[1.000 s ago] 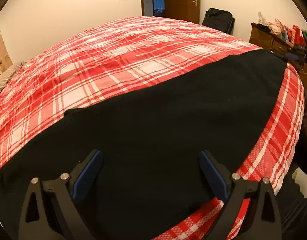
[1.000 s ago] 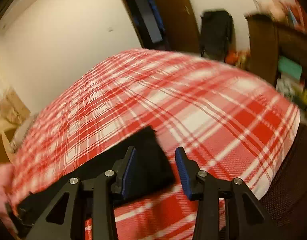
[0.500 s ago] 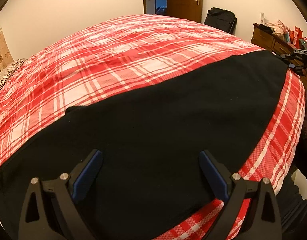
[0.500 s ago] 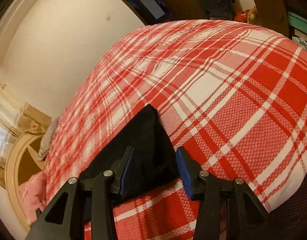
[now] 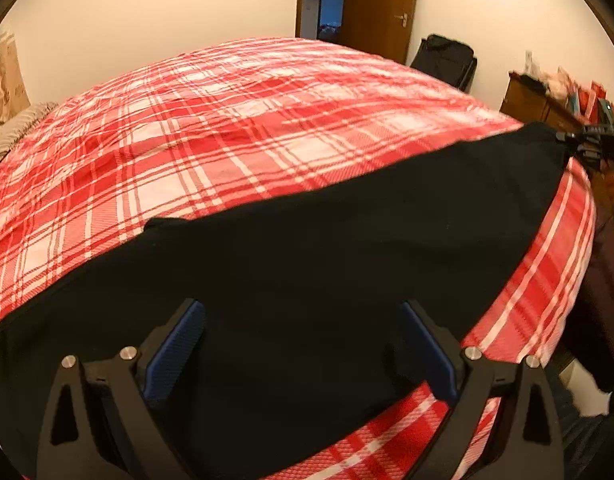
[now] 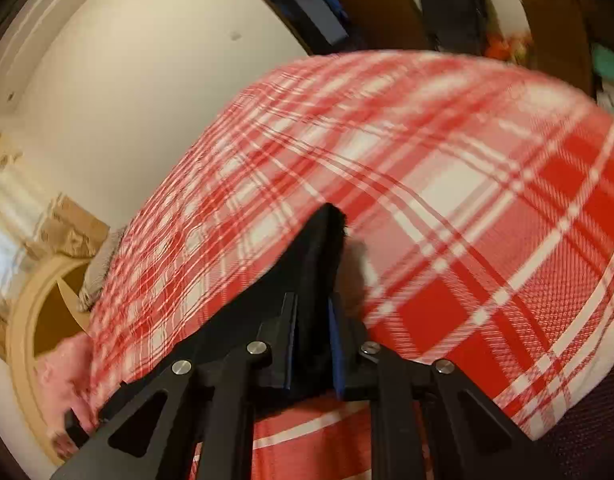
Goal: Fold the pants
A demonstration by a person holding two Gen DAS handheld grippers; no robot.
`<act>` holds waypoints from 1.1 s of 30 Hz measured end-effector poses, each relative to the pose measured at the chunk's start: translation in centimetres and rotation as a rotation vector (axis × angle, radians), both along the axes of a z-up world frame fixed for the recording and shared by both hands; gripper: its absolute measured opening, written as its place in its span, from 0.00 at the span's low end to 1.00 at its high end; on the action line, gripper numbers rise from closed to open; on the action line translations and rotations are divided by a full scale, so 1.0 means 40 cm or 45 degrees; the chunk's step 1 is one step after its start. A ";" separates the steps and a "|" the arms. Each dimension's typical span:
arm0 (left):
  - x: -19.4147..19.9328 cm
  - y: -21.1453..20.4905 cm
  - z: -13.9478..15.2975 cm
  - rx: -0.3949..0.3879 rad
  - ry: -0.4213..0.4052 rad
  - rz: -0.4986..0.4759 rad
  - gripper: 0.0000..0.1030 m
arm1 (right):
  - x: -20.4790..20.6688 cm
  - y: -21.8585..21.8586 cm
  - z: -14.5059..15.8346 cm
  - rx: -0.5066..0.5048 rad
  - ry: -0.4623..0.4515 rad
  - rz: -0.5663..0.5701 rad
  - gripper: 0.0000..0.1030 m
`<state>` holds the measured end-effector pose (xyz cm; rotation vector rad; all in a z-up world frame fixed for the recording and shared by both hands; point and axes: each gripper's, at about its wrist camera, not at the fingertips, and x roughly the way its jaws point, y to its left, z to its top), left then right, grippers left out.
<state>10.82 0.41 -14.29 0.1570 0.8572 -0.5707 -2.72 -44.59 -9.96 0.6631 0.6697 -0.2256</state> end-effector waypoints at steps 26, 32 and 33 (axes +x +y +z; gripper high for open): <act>0.006 -0.009 0.034 -0.207 0.065 -0.014 0.97 | 0.248 0.801 -0.096 -0.552 0.095 0.804 0.13; 0.016 -0.046 0.034 -0.263 0.100 -0.061 0.97 | 0.250 0.861 -0.187 -0.711 0.202 0.911 0.22; 0.019 -0.057 0.034 -0.268 0.105 -0.066 0.97 | 0.242 0.862 -0.184 -0.709 0.192 0.933 0.33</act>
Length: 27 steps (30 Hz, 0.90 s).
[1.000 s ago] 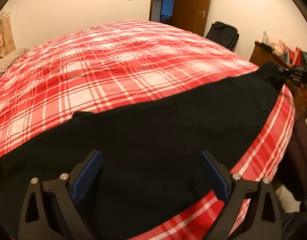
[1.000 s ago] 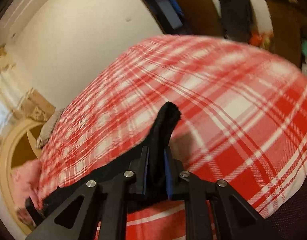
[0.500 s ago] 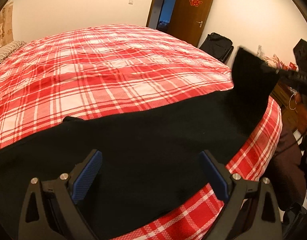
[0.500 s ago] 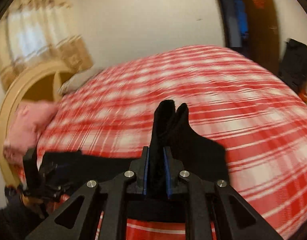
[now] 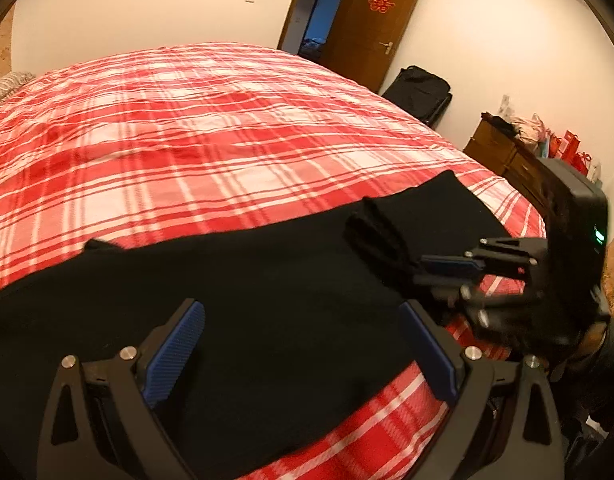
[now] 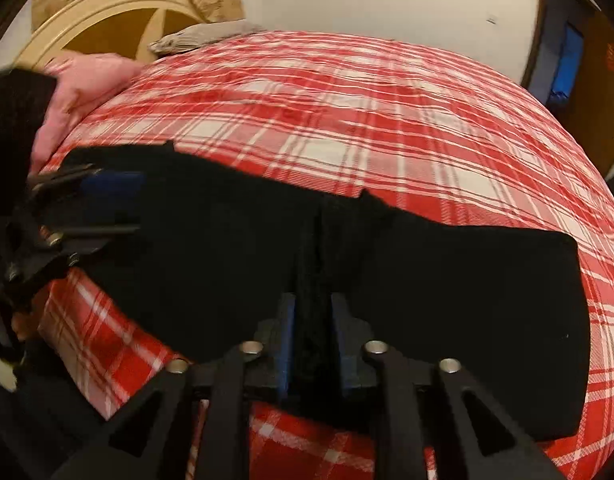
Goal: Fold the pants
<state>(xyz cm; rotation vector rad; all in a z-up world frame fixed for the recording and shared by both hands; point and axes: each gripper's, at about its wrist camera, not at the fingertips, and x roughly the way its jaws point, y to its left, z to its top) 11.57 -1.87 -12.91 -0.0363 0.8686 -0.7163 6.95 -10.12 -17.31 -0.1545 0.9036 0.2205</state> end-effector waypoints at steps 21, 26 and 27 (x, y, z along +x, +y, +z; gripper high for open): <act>0.034 -0.081 0.002 -0.066 0.096 0.009 0.97 | -0.047 -0.026 0.008 0.104 -0.021 0.005 0.06; 0.037 -0.087 0.008 -0.078 0.095 0.001 0.97 | -0.075 -0.013 -0.003 0.087 -0.001 0.061 0.04; 0.039 -0.092 0.008 -0.079 0.099 0.000 0.97 | -0.077 -0.010 -0.007 0.076 -0.002 0.065 0.04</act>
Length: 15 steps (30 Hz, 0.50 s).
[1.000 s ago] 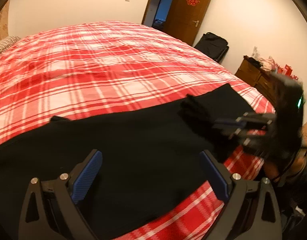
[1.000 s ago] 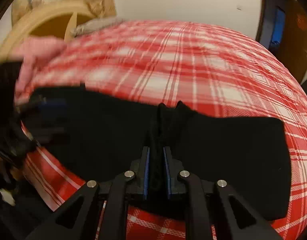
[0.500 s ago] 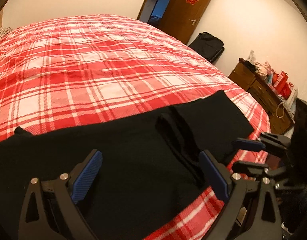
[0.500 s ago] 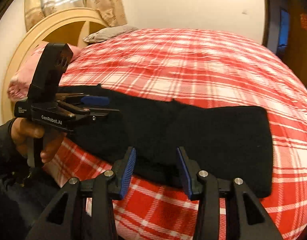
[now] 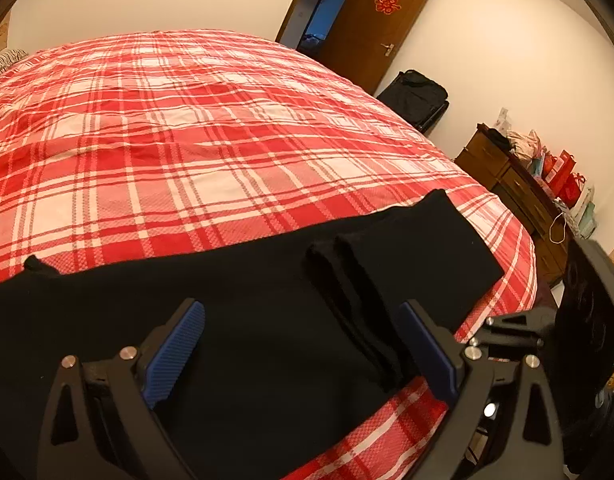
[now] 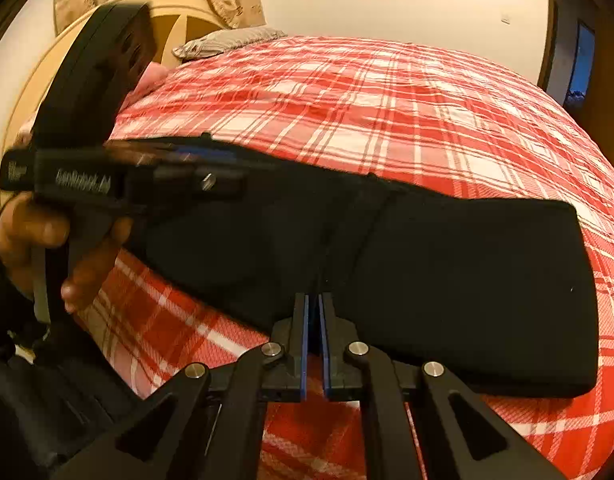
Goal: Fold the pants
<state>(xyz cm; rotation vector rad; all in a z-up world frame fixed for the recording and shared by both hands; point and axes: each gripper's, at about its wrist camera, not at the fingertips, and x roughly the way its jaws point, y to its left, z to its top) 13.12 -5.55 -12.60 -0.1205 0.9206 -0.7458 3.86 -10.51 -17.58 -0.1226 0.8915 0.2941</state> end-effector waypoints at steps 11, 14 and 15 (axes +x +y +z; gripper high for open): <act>0.007 -0.136 0.002 0.002 0.032 -0.120 0.83 | -0.094 -0.134 0.101 0.102 -0.223 -0.079 0.40; 0.035 -0.178 -0.034 0.006 0.140 -0.123 0.65 | -0.137 -0.205 0.120 0.208 -0.319 -0.166 0.40; 0.039 -0.185 -0.040 0.009 0.160 -0.121 0.62 | -0.148 -0.229 0.122 0.251 -0.351 -0.209 0.40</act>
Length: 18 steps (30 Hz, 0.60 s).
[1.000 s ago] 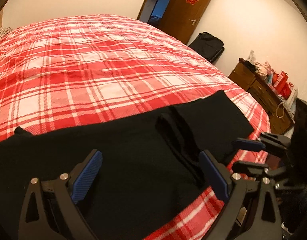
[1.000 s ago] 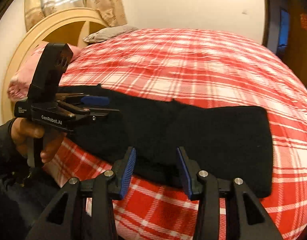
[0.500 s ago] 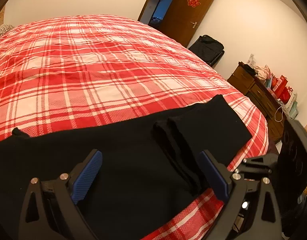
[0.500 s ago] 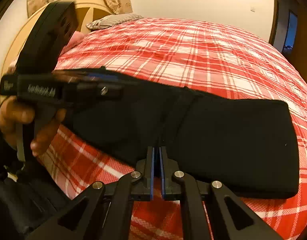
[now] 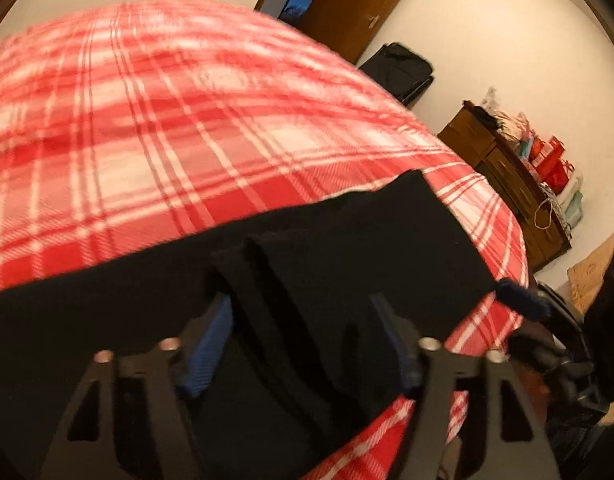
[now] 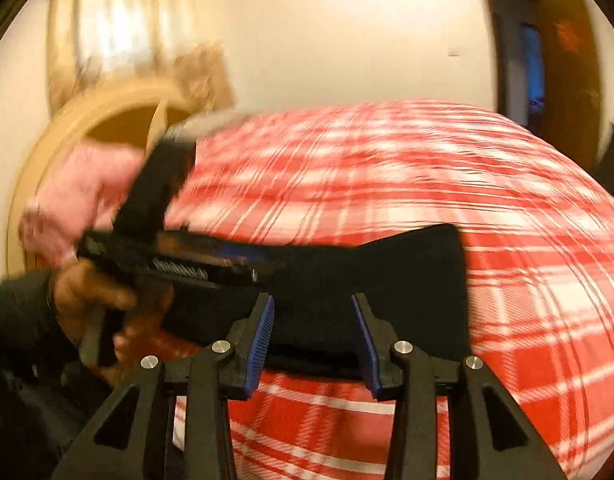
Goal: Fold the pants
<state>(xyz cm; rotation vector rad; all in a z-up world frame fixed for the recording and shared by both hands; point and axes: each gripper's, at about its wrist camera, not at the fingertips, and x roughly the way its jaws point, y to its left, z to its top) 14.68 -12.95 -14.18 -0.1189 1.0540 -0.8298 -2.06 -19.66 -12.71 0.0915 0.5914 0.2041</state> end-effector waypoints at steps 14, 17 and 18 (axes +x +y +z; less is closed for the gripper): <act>-0.019 0.126 0.108 -0.059 -0.035 0.084 0.08 | -0.061 -0.078 0.012 0.161 -0.187 -0.151 0.51; -0.015 0.185 0.103 -0.042 -0.003 0.137 0.08 | -0.059 -0.080 0.009 0.180 -0.181 -0.151 0.52; -0.012 0.206 0.095 -0.034 0.003 0.157 0.08 | -0.056 -0.072 0.005 0.174 -0.171 -0.137 0.52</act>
